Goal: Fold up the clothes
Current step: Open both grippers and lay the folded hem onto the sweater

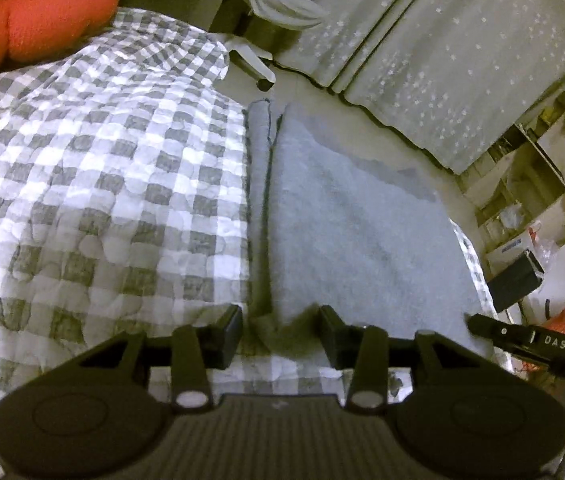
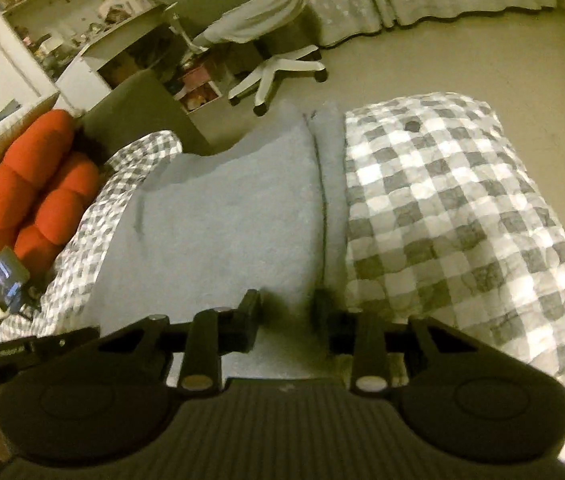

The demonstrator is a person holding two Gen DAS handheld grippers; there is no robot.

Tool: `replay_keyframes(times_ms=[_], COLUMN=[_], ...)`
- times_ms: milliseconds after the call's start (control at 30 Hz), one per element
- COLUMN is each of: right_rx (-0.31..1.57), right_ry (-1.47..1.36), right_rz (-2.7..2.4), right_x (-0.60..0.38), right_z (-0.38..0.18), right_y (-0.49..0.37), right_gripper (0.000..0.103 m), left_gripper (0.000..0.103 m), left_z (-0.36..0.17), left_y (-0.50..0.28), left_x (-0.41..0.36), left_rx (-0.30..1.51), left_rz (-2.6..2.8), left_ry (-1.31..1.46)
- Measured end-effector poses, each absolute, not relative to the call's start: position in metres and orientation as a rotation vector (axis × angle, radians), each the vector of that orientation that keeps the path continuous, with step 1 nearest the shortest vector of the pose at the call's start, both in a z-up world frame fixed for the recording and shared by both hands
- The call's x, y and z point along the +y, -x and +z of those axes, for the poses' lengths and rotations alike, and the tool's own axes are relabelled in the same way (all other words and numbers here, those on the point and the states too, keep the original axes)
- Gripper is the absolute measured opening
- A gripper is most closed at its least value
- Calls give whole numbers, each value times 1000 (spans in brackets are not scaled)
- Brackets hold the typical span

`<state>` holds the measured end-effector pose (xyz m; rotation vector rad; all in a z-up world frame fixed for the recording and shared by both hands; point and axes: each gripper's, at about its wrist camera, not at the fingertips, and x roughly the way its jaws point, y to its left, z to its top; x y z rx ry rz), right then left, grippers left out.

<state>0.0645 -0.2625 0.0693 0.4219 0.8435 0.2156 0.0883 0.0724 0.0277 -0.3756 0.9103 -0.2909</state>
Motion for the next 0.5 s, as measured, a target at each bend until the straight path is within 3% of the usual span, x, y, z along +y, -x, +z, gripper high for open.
replay_keyframes(times_ms=[33,67,100,133,467,500], right_rx=[842,835,828,817,811,803], right_ry=[-412,-393,-372,-369,-316,-319], right_rz=[215,207,198,196,173,180], right_x=[-261,-260,-259,-258,-255,-255], right_z=[70,70,71,73,69,69], right_y=[-65,-60,-55,-53,-55,-55], right_gripper=[32,27,11,11,10,13], left_gripper=[27,22,17,13,13,14], left_z=[28,29,31,32,35,35], left_y=[-87,-86,-84,-83,-75,-74], left_x=[70,68,66,65,65,66], left_rx=[912,917,917,913,900,896], left_rz=[-286,-281,-278,-275,-298,-306], left_ry=[363,348,339,334,312,312])
